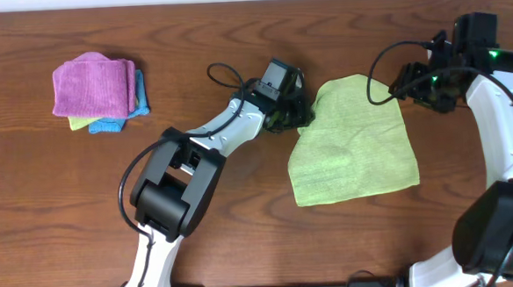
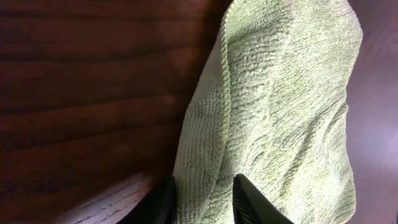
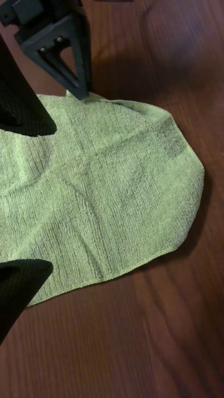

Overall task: Fold the cloth
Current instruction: 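Grasp the cloth's upper-left corner with the left gripper and pull left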

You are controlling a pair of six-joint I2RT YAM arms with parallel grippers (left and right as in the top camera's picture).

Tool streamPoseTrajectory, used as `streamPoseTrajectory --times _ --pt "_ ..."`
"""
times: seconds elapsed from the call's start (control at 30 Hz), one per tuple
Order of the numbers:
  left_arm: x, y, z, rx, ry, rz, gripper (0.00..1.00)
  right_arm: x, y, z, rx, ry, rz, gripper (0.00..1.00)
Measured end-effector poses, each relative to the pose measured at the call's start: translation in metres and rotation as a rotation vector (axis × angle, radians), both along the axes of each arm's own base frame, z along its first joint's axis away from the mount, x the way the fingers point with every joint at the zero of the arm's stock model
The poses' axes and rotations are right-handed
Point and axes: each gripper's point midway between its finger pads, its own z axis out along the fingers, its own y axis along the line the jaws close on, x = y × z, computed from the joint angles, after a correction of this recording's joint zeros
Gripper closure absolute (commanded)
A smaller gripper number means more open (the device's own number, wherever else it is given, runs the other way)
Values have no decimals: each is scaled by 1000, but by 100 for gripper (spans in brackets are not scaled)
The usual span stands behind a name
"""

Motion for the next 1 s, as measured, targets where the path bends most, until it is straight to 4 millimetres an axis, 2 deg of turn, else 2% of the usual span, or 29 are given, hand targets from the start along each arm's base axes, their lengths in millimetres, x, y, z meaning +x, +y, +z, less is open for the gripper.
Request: streamPoseTrajectory --times 0.1,0.2,0.57,0.83,1.0 --pt "-1 1 -5 8 10 0 73 0 0 0 0 0 0 36" --pt "-6 4 -17 26 43 -1 82 0 0 0 0 0 0 36" --pt "-1 10 -19 31 46 14 91 0 0 0 0 0 0 36" --pt "19 34 -18 16 55 69 93 -3 1 -1 3 15 0 37" --pt "35 57 -17 1 64 116 94 -10 2 -3 8 45 3 40"
